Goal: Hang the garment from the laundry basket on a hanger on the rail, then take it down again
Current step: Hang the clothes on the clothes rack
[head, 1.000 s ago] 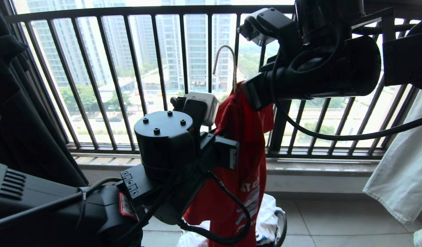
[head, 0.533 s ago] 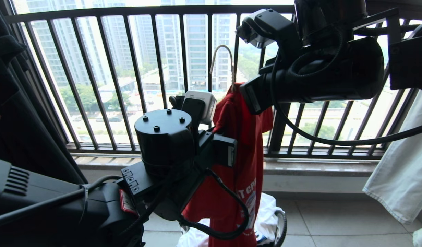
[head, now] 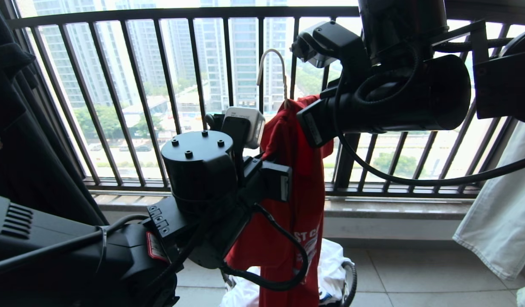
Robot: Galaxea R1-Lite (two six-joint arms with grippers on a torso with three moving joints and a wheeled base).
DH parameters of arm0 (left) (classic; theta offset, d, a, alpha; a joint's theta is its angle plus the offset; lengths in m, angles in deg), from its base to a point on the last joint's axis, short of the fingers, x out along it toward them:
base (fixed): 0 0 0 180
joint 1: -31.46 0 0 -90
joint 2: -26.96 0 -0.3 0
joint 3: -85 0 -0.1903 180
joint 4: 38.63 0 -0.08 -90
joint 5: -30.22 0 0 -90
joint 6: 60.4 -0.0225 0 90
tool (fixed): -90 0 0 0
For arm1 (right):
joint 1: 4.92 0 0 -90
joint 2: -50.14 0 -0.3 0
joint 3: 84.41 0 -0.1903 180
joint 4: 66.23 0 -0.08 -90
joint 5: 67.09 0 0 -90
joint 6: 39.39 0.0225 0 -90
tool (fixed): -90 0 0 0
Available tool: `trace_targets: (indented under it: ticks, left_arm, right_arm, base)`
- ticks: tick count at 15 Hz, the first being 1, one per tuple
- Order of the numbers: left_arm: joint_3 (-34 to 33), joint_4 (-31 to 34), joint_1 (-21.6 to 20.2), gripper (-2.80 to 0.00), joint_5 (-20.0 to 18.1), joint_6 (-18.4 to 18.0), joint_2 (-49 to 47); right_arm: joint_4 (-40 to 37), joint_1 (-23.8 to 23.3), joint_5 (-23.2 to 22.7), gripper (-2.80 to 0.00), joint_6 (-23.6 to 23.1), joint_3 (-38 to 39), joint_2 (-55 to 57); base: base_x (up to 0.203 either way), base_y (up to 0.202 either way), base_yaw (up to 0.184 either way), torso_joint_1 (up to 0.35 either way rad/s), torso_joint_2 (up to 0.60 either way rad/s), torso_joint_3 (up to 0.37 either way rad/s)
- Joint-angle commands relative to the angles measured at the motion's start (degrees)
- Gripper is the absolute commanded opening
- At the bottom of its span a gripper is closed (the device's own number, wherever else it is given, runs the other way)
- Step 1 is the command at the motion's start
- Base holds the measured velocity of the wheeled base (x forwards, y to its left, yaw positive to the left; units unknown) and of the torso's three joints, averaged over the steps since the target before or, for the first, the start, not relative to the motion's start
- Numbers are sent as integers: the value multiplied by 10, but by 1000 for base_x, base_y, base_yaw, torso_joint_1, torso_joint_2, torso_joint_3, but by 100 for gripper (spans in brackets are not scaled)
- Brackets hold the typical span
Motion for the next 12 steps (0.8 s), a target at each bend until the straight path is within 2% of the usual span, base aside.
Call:
trace_targets:
  ticks: [1,5,6,12]
  left_arm:
    - [0,-4,0,-280,1,0,2]
    - [0,-4,0,-280,1,0,7]
    - [0,-4,0,-280,1,0,7]
    - [0,-4,0,-280,1,0,7]
  right_arm:
    - [1,0,7,-280,-1,-1,10]
    - [1,0,8,-280,-1,-1,15]
    - [1,0,8,0,-1,-1,15]
    - [-2,0,8,0,0,7,-6]
  base:
    - [0,0,0,0,0,0]
    - [0,0,0,0,0,0]
    - [0,0,0,0,0,0]
    - [0,0,0,0,0,0]
